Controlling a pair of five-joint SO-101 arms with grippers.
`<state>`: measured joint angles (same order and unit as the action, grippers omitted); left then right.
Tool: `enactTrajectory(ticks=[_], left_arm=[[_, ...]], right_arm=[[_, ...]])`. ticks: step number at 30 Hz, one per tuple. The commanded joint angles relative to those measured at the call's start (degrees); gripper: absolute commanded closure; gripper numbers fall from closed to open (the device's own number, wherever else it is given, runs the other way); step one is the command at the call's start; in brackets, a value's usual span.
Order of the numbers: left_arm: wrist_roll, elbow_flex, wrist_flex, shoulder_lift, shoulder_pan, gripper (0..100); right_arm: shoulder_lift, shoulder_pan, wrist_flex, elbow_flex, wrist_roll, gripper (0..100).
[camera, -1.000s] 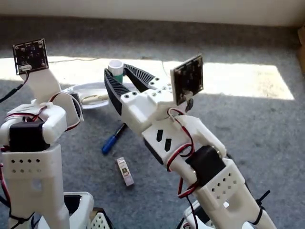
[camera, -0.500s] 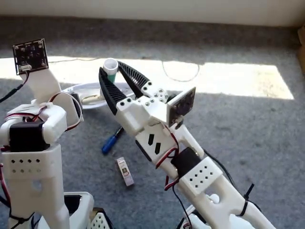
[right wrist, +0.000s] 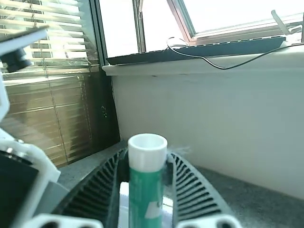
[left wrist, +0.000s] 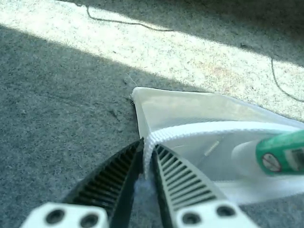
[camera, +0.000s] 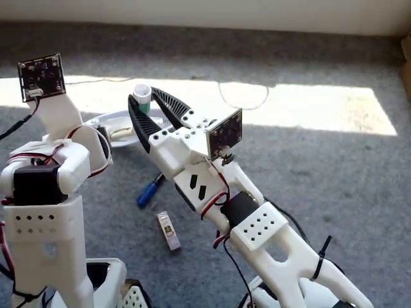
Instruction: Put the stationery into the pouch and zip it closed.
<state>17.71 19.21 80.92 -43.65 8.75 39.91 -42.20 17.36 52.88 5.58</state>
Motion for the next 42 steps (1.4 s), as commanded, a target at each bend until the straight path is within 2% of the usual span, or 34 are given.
enactTrajectory(ticks=[1,9,12,16,20,28,37,42], left_arm=[[-0.53,-0.48,-1.23,-1.10,-0.66,99],[-0.53,-0.40,-1.23,-1.10,-0.66,99],[-0.53,-0.40,-1.23,-1.10,-0.57,99],[-0.53,-0.40,-1.23,-1.10,-0.57,99],[-0.53,-0.40,-1.23,-1.01,-0.57,99],[-0.62,-0.31,-1.23,-0.75,-0.57,99],[-0.62,-0.31,-1.23,-0.75,-0.57,99],[-0.62,-0.31,-1.14,-0.75,-0.22,99]], right_arm=[[0.57,-0.31,0.31,-0.48,-0.79,98.9],[0.84,-0.48,-13.14,-1.19,-0.88,98.8],[0.84,-0.48,-14.02,-1.27,-1.49,98.8],[0.84,-0.57,-14.02,-1.01,-7.74,94.9],[0.84,-0.57,-14.02,-0.75,-8.00,87.8],[1.01,-0.57,-14.29,-0.75,-8.00,87.5],[10.95,-0.31,-26.77,-3.03,-8.00,87.2],[11.65,-0.13,-31.78,-5.85,-8.00,87.2]])
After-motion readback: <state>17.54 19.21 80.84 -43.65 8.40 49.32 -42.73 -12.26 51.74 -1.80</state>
